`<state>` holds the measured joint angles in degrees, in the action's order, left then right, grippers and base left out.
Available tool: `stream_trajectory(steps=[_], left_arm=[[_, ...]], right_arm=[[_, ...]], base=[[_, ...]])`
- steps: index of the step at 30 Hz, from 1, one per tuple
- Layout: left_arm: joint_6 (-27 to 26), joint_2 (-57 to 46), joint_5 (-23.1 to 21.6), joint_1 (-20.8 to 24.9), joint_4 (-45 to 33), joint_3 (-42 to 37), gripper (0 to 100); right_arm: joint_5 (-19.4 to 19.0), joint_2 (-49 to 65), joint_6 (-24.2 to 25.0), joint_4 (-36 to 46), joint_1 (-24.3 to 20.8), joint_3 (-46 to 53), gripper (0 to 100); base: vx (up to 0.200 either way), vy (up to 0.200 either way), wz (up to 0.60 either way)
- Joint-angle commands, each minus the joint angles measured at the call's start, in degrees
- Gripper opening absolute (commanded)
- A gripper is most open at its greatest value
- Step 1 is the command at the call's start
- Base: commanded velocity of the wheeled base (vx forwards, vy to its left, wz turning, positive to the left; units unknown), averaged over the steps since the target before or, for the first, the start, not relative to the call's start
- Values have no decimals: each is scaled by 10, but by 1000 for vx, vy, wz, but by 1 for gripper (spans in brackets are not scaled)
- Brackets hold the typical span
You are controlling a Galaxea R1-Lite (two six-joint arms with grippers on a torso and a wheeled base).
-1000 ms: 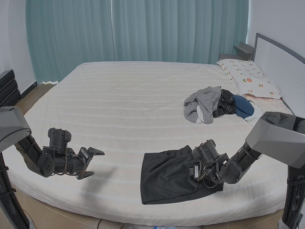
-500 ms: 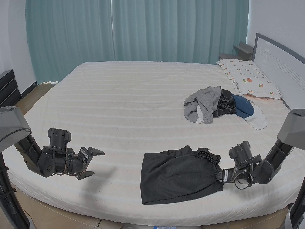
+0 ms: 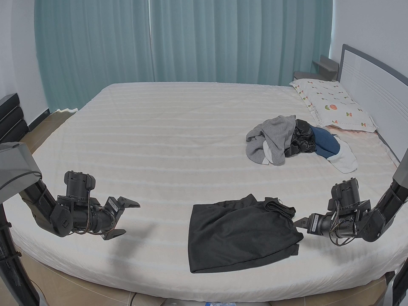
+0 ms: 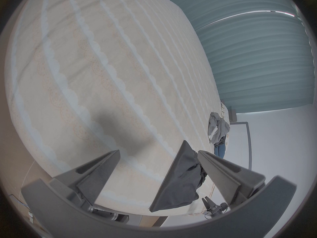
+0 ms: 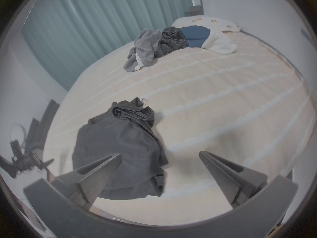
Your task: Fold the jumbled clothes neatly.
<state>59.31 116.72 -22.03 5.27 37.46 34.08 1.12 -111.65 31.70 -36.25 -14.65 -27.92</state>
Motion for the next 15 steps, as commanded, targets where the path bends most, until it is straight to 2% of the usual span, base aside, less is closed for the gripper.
stream_trajectory(steps=[1, 4, 9, 10, 15], left_arm=[[0, 1, 1, 0, 1, 0, 100], [0, 1, 0, 0, 0, 0, 100], [0, 1, 1, 0, 1, 0, 100], [0, 1, 1, 0, 1, 0, 100], [0, 1, 1, 0, 1, 0, 100]], right_arm=[[-39, -30, 30, 5, 2, -27, 100], [-59, -55, 43, 2, 2, -28, 100], [-59, -103, 44, -2, 0, -29, 100], [-59, -105, 44, -1, 2, -28, 0], [-54, -90, 37, 0, 11, -19, 0]], base=[[0, 0, 0], [0, 0, 0], [0, 0, 0], [0, 0, 0], [0, 0, 0]])
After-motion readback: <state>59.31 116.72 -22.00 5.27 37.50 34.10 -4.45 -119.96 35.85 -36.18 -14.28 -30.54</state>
